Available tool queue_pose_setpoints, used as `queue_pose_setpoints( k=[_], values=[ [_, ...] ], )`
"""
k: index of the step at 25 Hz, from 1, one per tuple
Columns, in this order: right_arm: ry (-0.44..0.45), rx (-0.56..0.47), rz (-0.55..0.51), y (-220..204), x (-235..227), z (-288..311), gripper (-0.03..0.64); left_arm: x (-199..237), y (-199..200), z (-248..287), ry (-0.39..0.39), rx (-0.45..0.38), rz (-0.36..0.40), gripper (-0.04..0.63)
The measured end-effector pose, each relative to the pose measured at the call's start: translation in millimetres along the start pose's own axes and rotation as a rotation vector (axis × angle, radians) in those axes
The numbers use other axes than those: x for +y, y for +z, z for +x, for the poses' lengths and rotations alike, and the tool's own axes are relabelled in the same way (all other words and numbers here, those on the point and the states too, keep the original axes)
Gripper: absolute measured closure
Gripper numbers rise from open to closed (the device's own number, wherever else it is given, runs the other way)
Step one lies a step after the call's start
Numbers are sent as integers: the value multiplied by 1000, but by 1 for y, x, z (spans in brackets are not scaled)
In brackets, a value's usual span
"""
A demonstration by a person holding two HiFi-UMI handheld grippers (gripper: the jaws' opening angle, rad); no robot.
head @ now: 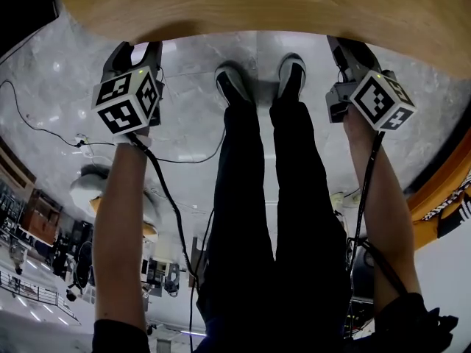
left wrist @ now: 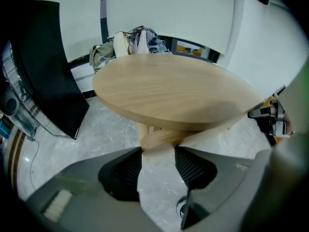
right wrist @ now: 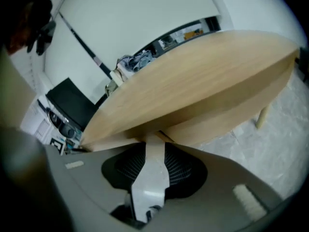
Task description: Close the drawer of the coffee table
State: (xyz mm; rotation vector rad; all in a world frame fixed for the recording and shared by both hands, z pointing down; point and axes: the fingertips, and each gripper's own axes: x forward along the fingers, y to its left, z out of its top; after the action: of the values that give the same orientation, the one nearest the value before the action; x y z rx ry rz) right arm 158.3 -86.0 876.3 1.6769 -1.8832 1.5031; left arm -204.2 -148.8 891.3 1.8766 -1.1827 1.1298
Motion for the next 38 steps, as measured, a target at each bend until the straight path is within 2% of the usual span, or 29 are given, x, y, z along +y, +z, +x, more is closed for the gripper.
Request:
queue_pose_setpoints(
  k=[2,4,11,18,21,24,30,34,38],
  values=[
    [28,-42,95,3,2,5,505,1,5,3,11,-10,0,373],
    [34,-66,124,5,2,8,526,2,8,5,17,-16,1,373],
    [48,-75,121,6,-1,6,522,0,11,3,16,-29,21,373],
    [77,21,70,-9,13,-7,512,2,11,1,28,-16,68,372],
    [98,60,52,-15,27,-25,514,15,8,-13,77,-9,23,371],
    [116,82,18,-12,46,-48,517,25,1,-43,120,-15,-77,371],
    [207,113,-126,0,114,-107,522,-5,18,-141,90,-104,-149,394],
    [279,67,-215,37,170,-150,528,-40,73,-214,26,-227,-186,413],
    [290,-35,-265,92,206,-196,534,-85,135,-285,-56,-349,-194,436]
  ],
)
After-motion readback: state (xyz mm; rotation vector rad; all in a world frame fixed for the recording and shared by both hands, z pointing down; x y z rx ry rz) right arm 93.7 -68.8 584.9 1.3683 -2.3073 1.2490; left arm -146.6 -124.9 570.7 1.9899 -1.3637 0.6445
